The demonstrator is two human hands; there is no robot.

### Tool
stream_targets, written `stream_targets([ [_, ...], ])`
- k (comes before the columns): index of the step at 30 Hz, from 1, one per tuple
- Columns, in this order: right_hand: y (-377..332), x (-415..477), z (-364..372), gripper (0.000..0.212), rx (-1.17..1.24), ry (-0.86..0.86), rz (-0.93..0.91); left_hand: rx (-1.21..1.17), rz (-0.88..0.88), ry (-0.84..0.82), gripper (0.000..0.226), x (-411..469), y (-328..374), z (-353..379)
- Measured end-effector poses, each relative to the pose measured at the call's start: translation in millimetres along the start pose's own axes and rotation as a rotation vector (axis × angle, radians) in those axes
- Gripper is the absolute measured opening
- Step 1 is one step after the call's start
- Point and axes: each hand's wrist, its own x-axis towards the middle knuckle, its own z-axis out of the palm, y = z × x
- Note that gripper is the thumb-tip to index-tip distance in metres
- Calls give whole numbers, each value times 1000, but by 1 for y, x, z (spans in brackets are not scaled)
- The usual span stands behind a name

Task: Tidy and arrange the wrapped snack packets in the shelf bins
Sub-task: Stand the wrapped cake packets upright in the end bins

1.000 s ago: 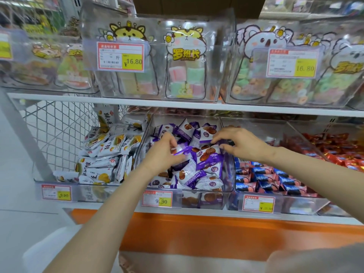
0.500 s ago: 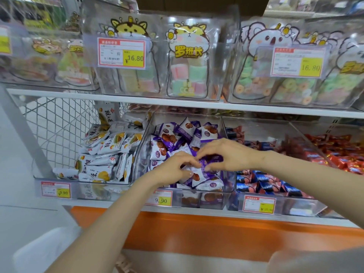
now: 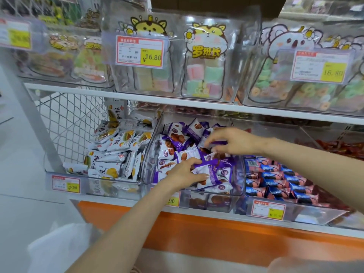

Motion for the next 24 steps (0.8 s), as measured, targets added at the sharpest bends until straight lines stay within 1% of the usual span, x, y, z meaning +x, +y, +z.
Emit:
stream_targets([
  [3,-9,38,-6,40,-42,109,-7,-35,30,-57,52,-1,-1,-4],
  [5,-23,63,1,55,-33,88,-13,-67,36,-91,52,-1,-2,-8],
  [7,-31,85,16,72,2,39,12,-65,20,-90,53,0,-3,-9],
  [8,-33,94,25,79,-83,25,32,-58,9,-77,54,1,-4,-8],
  [9,-34,102,33,83,-240,17,42,-53,0,-59,56,2,-6,-7],
  [10,-34,108,39,84,-393,12,43,-48,-6,-41,56,3,-7,-5],
  [11,-33,111,44,81,-495,15,32,-38,-10,-21,56,3,-8,-3],
  [12,-31,114,46,77,-535,31,19,-12,-9,2,53,3,-8,-2],
  [14,-27,115,45,70,-525,63,13,79,6,39,47,4,-8,-1],
  [16,-21,111,37,66,-531,45,2,120,-3,42,48,5,-8,-2],
  [18,-14,103,25,62,-527,-5,-10,99,-48,34,65,7,-9,-3],
  [20,-3,96,13,57,-474,-66,-11,65,-86,62,86,8,-10,-2],
  [22,7,90,1,53,-378,-123,21,62,-101,98,98,9,-10,-3],
  [24,14,86,-8,51,-334,-146,41,38,-110,102,108,11,-10,-6],
])
